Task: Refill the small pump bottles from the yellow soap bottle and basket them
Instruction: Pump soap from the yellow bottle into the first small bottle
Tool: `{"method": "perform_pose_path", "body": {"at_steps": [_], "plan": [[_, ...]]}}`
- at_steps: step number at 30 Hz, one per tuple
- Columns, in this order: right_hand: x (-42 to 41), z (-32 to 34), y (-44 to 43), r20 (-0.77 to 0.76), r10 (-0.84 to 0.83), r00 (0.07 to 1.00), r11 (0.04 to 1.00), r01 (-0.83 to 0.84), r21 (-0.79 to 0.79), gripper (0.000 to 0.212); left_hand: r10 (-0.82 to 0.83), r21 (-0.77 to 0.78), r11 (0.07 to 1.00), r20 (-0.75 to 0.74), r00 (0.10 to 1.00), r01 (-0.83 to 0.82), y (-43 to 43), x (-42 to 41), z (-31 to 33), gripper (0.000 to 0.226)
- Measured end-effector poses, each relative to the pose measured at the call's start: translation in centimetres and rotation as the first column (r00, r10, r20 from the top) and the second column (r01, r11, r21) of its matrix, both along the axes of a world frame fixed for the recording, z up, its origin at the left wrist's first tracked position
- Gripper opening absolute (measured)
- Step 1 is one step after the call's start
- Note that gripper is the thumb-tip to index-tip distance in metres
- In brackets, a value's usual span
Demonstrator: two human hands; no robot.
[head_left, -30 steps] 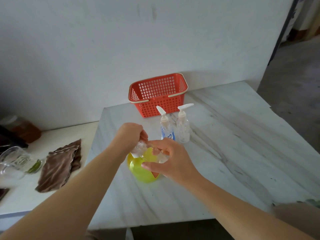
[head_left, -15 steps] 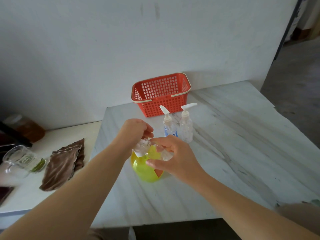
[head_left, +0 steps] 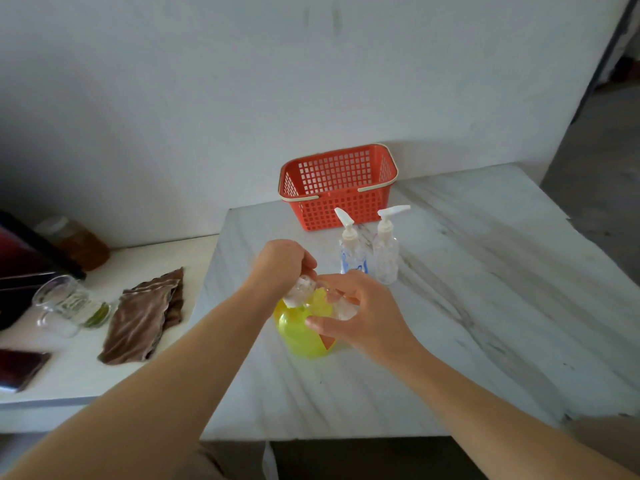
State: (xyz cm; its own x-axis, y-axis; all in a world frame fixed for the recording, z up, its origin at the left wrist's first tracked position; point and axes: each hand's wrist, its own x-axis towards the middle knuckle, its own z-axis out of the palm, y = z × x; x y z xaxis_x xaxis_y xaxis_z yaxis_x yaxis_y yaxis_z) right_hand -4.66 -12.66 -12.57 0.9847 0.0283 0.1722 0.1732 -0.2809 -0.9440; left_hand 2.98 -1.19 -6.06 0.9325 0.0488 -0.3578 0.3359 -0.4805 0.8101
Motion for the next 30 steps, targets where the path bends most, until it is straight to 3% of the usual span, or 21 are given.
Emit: {"method": "perform_pose_path", "body": {"at_steps": [5,12,16,21,27,30], "plan": [[0.2,0.1,-0.1,0.024,-0.004,1.0,1.0,0.004,-0.016,0.041,-0.024,0.018,1.0,0.092,0.995,0.023,-0.1,0.1,0.5,0.034],[0.4,-0.3,-0.1,0.025,0.005,1.0,1.0,-0.004,-0.024,0.044,-0.116,0.08,0.99,0.04,0.992,0.112,0.4,-0.2,0.0,0.022],[0.4,-0.4,-0.2,0.021,0.015,1.0,0.999,-0.014,-0.034,0.039,-0.025,0.021,0.999,-0.008,1.0,0.025,0.0,0.0,-0.2,0.023],[0.2,-0.2,-0.1,0.032,0.011,0.999,1.0,-0.01,-0.019,0.037,-0.109,0.135,0.986,0.063,0.992,0.1,0.1,-0.2,0.2,0.023],[0.1,-0.1,-0.1,0.04,0.02,0.999,1.0,-0.02,-0.016,0.038,-0.018,0.012,1.0,0.057,0.998,0.018,0.0,-0.5,0.7,0.021],[0.2,-0.3,-0.1,0.023,0.004,1.0,1.0,-0.004,0.003,0.042,0.007,0.032,0.999,0.073,0.997,-0.009,0.0,-0.3,0.2,0.028]]}}
